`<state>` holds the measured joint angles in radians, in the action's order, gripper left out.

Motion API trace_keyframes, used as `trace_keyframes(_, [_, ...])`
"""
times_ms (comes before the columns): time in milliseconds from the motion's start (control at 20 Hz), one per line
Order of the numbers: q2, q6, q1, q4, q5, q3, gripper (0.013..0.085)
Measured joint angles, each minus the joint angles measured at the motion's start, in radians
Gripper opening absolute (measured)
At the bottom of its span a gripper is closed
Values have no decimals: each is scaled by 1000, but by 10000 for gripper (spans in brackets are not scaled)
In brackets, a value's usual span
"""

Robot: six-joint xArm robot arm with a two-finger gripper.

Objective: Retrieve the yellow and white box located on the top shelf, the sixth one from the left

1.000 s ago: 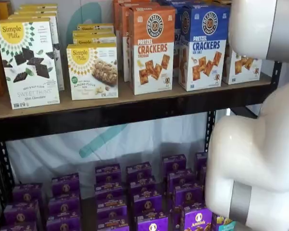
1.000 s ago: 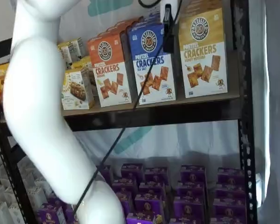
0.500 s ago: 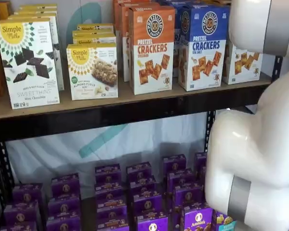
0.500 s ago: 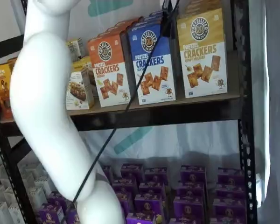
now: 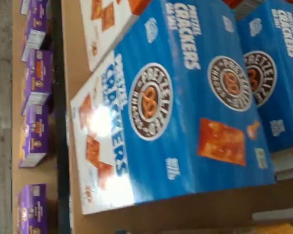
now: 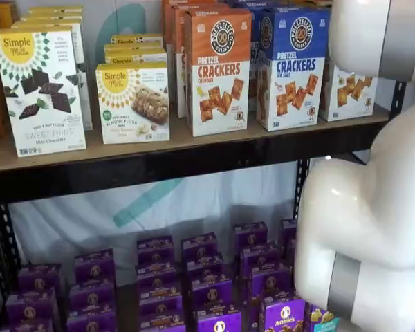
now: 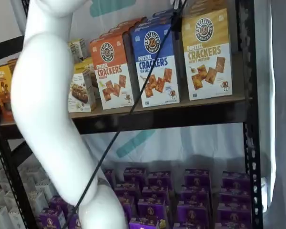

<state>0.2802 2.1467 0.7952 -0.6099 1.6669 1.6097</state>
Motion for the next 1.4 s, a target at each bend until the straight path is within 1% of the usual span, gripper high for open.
trace_keyframes(150, [-30,1,-7,5,-18,27,850])
trace_keyframes(400, [-69,7,-21,31,-32,64,850])
trace_keyframes(650, [-76,9,-41,53,-58,53,850])
trace_keyframes(800, [-89,3,-55,71,-57,62,850])
trace_keyframes(1000, [-98,-4,-68,79,-65,63,850])
trace_keyframes(1100, [-101,-5,-77,90,-74,63,850])
trace_keyframes(1300, [-104,-3,-86,100,-91,58,850])
trace_keyframes(1400, [-106,0,-90,113,-99,58,850])
